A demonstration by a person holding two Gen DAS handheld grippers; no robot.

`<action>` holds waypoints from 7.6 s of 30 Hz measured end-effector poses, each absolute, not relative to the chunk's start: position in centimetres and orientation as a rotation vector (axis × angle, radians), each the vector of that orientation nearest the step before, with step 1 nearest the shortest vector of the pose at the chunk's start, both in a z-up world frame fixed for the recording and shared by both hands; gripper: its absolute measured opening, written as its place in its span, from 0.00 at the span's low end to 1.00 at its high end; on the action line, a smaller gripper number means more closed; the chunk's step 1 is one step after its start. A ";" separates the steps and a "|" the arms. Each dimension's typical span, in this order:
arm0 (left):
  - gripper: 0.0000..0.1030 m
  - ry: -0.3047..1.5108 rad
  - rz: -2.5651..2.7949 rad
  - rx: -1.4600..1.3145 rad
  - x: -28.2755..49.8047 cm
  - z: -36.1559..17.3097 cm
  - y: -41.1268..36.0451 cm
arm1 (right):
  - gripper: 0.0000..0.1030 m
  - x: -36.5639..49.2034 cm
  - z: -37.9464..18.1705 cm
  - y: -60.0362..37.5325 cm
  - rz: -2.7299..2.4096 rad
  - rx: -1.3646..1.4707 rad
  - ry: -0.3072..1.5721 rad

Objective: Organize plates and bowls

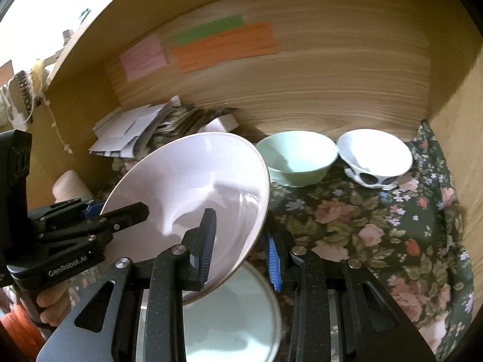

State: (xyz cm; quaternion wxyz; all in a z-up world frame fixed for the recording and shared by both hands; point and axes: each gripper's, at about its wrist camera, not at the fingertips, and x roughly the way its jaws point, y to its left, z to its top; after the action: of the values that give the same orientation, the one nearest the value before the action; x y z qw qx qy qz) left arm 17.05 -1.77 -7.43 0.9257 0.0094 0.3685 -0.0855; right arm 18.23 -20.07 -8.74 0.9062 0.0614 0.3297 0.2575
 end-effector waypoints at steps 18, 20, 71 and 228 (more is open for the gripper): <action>0.31 0.727 -0.034 -0.062 11.0 -7.3 7.0 | 0.27 15.4 -8.6 -12.0 0.696 0.059 0.702; 0.31 0.727 -0.019 -0.071 10.2 -7.7 7.9 | 0.27 15.1 -8.7 -11.2 0.711 0.051 0.707; 0.33 0.828 0.105 -0.140 7.1 -14.2 15.1 | 0.37 14.8 -12.0 -4.4 0.772 -0.124 0.835; 0.22 0.817 -0.071 0.121 18.9 -6.5 -0.5 | 0.20 19.3 -7.0 -17.6 0.548 0.039 0.734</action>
State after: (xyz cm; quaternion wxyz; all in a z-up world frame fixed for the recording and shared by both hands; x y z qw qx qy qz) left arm 18.86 -0.48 -6.50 0.9154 0.0590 0.3967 -0.0345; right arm 19.28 -17.57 -7.02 0.8968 0.0188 0.3541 0.2646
